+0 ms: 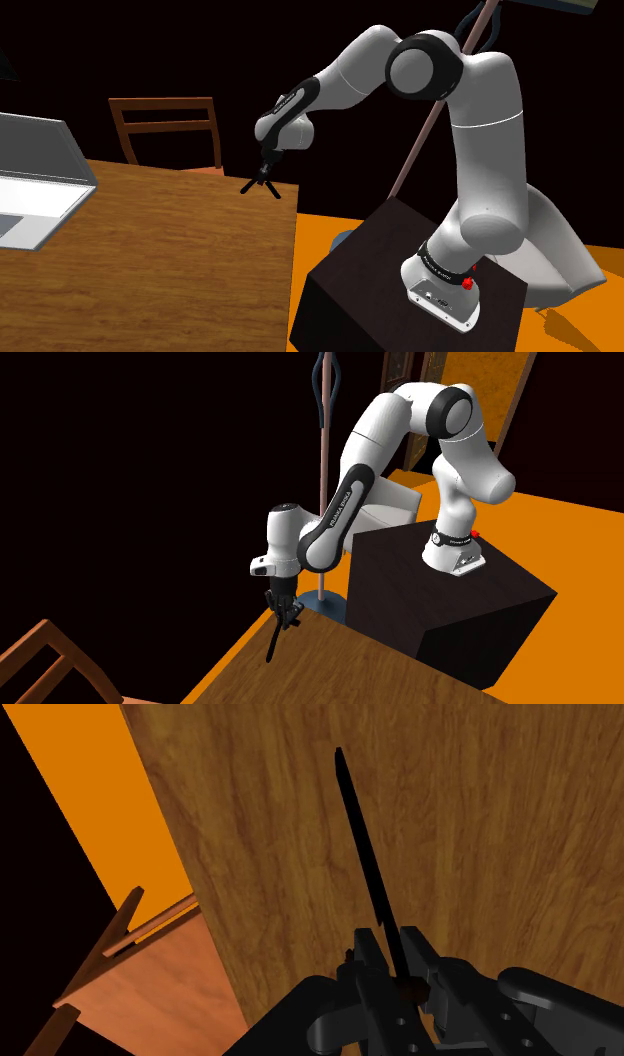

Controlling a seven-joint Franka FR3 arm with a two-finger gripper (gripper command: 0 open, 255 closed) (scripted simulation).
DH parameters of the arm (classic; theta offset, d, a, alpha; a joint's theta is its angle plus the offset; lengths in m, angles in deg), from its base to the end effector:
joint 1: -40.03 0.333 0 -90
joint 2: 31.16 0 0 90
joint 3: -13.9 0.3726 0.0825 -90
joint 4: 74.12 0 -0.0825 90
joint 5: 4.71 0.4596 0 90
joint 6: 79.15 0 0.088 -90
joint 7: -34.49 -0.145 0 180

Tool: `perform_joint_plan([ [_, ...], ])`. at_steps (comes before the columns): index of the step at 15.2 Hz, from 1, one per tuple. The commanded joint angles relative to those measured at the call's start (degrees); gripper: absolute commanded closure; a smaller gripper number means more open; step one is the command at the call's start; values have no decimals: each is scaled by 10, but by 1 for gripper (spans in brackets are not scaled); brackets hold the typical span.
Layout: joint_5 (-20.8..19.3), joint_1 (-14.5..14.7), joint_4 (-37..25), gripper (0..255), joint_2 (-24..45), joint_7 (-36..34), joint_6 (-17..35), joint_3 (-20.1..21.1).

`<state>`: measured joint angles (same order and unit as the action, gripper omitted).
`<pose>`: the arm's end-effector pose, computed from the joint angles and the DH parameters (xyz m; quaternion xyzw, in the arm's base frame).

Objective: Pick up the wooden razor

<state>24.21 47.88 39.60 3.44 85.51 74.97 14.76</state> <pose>0.6848 0.0972 0.1086 -0.9477 -0.2901 -0.0898 0.0985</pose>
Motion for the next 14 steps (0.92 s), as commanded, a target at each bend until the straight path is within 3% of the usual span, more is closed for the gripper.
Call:
perform_joint_plan([
  [1, -2, 1, 2, 255, -7, -3, -5, -2],
  [14, -35, 17, 17, 255, -89, -43, -71, -26],
])
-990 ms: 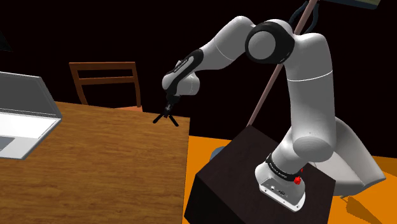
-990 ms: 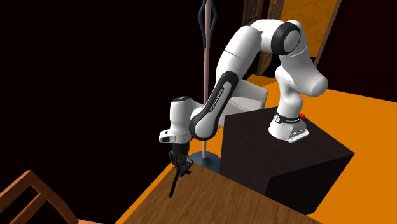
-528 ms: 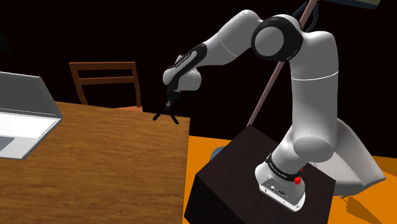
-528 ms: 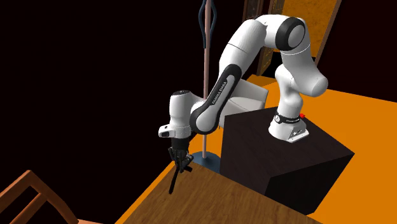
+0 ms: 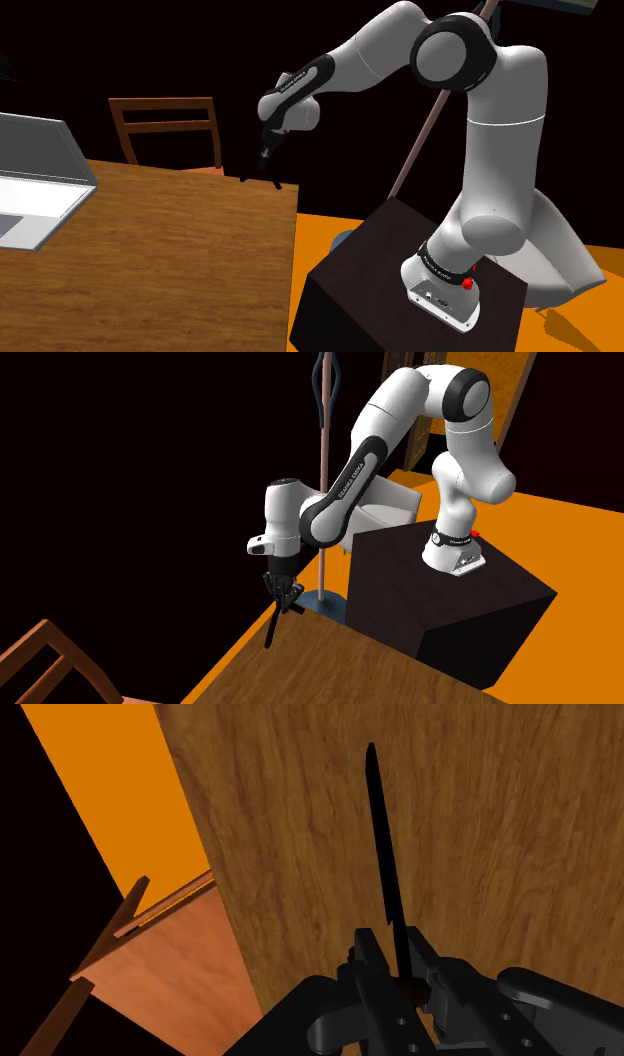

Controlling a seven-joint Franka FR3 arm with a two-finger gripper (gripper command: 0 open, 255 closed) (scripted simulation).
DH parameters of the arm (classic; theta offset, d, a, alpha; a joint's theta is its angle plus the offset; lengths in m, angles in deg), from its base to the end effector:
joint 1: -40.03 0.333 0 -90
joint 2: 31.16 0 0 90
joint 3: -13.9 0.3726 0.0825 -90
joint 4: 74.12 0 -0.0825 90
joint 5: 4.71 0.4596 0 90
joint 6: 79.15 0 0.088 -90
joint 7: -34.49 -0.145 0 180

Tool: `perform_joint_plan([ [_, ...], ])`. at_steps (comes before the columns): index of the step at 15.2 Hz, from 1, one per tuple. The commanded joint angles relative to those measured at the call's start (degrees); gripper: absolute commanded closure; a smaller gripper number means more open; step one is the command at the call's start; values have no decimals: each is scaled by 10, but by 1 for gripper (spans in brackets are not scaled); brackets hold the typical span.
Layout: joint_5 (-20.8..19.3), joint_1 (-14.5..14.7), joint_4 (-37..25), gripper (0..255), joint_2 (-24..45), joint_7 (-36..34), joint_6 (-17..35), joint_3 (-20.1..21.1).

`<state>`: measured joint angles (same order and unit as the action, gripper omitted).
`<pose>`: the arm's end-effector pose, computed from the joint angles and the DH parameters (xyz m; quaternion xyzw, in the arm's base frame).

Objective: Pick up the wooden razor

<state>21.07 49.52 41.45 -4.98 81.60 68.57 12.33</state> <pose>0.6838 0.0966 0.1863 -0.9476 -0.2902 -0.0900 0.0985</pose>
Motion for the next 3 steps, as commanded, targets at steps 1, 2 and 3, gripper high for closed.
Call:
perform_joint_plan([
  [1, -6, 2, -1, 255, -11, -7, -12, -4],
  [2, -6, 2, -1, 255, -12, -7, -13, -4],
  [3, -6, 2, -1, 255, -12, -7, -13, -4],
])
